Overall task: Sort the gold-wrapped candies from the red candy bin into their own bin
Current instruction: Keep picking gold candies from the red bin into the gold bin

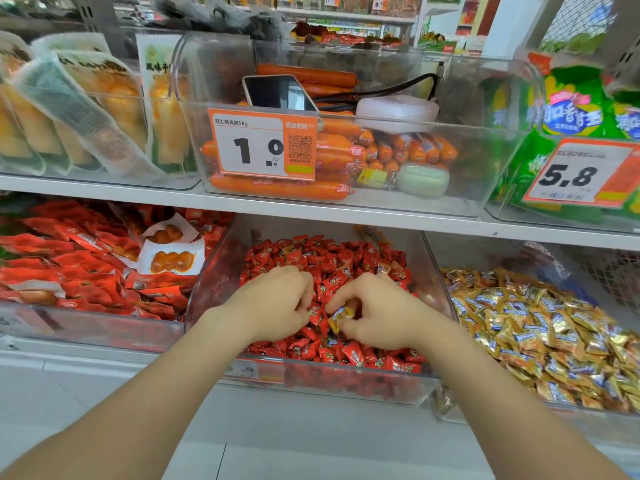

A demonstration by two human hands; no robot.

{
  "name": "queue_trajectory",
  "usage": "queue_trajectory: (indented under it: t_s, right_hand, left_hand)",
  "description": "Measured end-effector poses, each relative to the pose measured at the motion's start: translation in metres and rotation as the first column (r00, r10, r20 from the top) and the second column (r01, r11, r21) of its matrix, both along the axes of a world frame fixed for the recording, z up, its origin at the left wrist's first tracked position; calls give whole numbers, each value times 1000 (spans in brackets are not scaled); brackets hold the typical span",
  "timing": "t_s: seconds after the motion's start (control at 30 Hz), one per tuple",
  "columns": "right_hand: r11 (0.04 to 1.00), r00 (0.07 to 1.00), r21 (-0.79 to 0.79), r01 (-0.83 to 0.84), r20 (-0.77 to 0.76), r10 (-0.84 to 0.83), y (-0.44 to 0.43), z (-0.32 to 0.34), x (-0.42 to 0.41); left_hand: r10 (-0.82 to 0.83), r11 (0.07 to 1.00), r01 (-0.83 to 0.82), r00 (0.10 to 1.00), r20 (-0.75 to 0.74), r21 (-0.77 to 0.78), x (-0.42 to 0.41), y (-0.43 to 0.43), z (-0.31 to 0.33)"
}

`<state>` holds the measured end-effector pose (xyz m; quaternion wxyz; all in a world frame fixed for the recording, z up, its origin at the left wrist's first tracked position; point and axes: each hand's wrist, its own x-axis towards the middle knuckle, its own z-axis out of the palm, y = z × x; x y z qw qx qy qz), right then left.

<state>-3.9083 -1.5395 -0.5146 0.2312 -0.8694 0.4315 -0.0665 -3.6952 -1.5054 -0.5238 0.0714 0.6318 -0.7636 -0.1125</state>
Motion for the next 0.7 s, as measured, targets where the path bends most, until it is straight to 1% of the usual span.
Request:
queue_trajectory:
  t_s: [0.03, 0.1, 0.2, 0.27, 0.33, 0.4, 0.5, 0.57, 0.63, 0.7]
  right_hand:
    - [1000, 999, 6, 28, 38, -28, 0, 4, -4]
    - [995, 990, 33, 91, 110, -94, 1, 12, -14]
    - [980, 969, 142, 141, 181, -166, 6, 16, -24]
    - [961, 955, 206, 185, 194, -226, 10, 17, -25]
    - [952, 941, 195, 236, 200, -274, 13, 20, -23]
    - [951, 922, 148, 270, 245, -300, 15, 21, -21]
    - [953, 920, 73, 294, 249, -303, 13, 19, -21]
    - [952, 905, 117, 283, 295, -306, 11, 15, -18]
    - [940, 866, 167, 298, 367, -340, 7, 13, -14]
    - [933, 857, 156, 324, 369, -359, 4, 11, -13]
  left_hand:
    - [-36, 999, 35, 999, -36, -7, -2, -3, -3]
    - [-70, 997, 71, 996, -55, 19, -6, -7, -11]
    - [-78, 995, 76, 997, 27, 66, -13, -11, -18]
    - [-73, 996, 68, 994, 87, 62, -16, -12, -19]
    - [-51, 998, 48, 992, 119, 28, -18, -12, -18]
    - [-37, 999, 36, 993, 115, 12, -21, -12, -16]
    - [-36, 999, 35, 999, 38, 10, -23, -13, -15]
    - [-32, 999, 31, 999, 9, 20, -19, -13, -14]
    - [-25, 999, 25, 1000, -12, 45, -15, -13, -12]
    - [-29, 997, 28, 1000, 6, 70, -12, -10, -10]
